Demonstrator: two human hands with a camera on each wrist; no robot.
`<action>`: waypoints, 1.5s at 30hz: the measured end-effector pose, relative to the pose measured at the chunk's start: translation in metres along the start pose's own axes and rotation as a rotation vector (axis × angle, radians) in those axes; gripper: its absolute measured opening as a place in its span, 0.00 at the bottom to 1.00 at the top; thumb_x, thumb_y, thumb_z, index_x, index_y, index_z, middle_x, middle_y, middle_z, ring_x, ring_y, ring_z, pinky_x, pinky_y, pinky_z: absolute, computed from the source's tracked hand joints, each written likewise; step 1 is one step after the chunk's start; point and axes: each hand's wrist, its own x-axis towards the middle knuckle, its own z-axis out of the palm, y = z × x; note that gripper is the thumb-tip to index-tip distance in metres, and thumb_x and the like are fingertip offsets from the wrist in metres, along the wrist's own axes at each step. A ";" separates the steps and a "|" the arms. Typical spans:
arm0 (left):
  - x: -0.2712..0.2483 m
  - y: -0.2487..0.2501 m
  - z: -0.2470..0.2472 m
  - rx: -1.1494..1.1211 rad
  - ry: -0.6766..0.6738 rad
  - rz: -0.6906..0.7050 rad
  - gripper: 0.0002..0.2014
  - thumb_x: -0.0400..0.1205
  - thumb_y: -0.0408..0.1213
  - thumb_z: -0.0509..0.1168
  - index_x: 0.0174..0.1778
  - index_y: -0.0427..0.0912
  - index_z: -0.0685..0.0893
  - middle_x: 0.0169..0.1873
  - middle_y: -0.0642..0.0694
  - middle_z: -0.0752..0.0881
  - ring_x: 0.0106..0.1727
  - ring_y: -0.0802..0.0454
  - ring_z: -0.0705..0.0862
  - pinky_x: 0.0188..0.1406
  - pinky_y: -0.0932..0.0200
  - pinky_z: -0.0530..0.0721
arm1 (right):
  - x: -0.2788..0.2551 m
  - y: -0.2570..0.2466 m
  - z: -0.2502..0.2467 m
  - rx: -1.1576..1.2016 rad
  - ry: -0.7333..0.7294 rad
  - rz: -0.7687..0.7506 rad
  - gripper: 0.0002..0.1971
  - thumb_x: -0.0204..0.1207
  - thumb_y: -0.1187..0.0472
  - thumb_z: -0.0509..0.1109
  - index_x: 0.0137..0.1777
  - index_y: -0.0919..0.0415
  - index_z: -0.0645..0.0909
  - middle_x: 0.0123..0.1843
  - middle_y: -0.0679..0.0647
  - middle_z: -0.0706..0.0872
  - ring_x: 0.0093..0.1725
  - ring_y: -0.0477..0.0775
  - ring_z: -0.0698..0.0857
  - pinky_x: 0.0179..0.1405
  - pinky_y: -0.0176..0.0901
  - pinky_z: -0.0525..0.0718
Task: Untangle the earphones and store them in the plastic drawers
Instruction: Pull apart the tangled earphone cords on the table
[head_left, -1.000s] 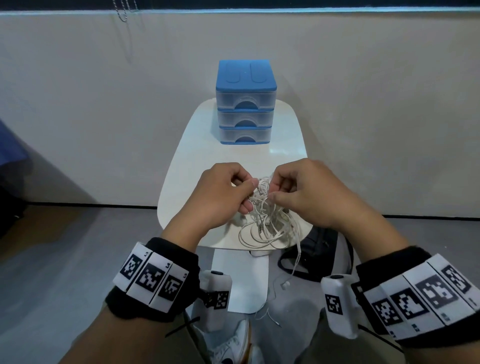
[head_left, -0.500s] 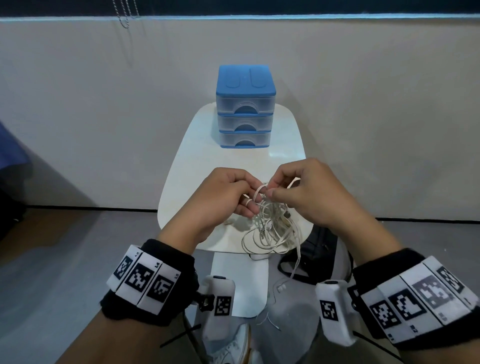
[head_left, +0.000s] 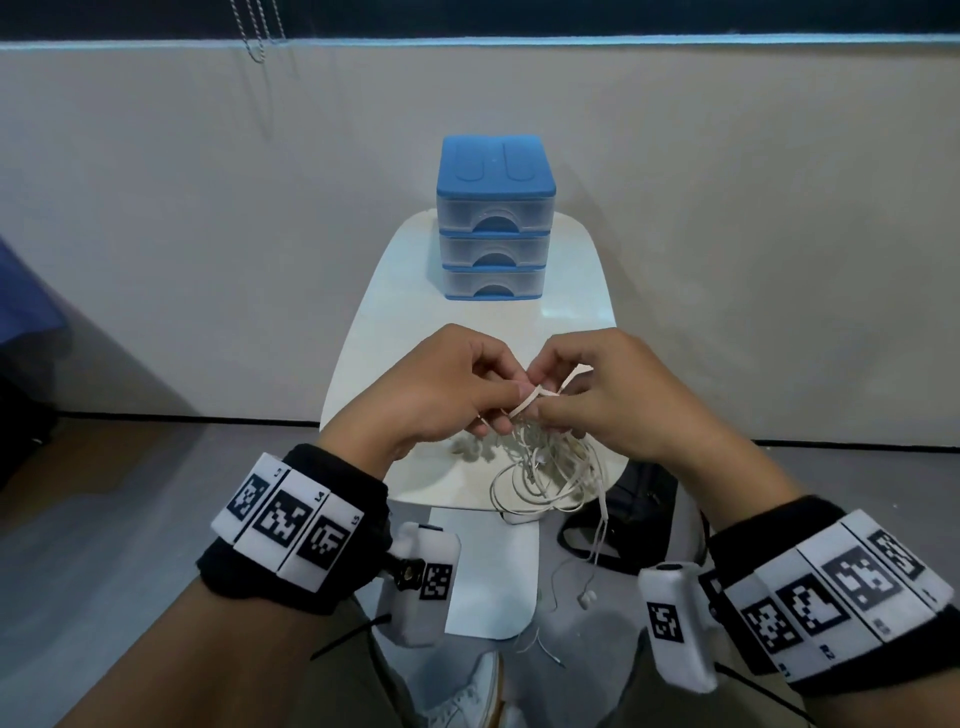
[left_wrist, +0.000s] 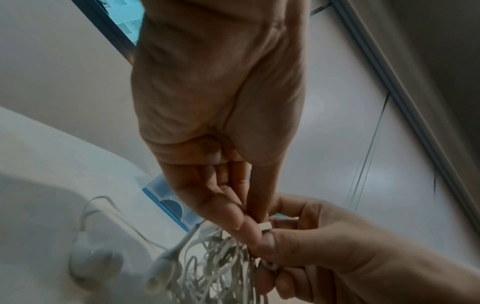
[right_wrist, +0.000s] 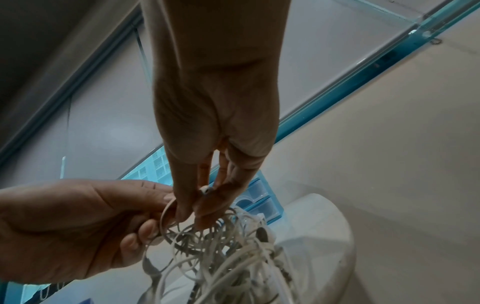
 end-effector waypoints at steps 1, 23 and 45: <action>0.001 0.000 -0.001 0.032 0.005 0.013 0.04 0.84 0.32 0.73 0.44 0.39 0.90 0.36 0.44 0.90 0.34 0.53 0.90 0.36 0.58 0.88 | 0.000 0.001 -0.001 0.039 -0.009 0.008 0.08 0.70 0.58 0.85 0.42 0.53 0.88 0.38 0.53 0.89 0.36 0.61 0.91 0.43 0.58 0.91; 0.005 0.010 -0.011 0.099 0.200 0.113 0.04 0.86 0.40 0.70 0.47 0.46 0.86 0.43 0.47 0.88 0.31 0.52 0.89 0.31 0.54 0.83 | 0.019 -0.016 -0.008 -0.007 0.048 -0.062 0.06 0.83 0.58 0.74 0.44 0.56 0.86 0.36 0.53 0.89 0.32 0.53 0.92 0.38 0.52 0.88; 0.021 -0.008 -0.023 -0.025 0.483 0.043 0.02 0.83 0.32 0.72 0.45 0.42 0.88 0.28 0.49 0.89 0.34 0.51 0.93 0.43 0.48 0.89 | 0.040 -0.038 0.000 -0.053 -0.058 0.168 0.10 0.77 0.62 0.64 0.35 0.59 0.81 0.46 0.57 0.89 0.47 0.62 0.84 0.58 0.68 0.89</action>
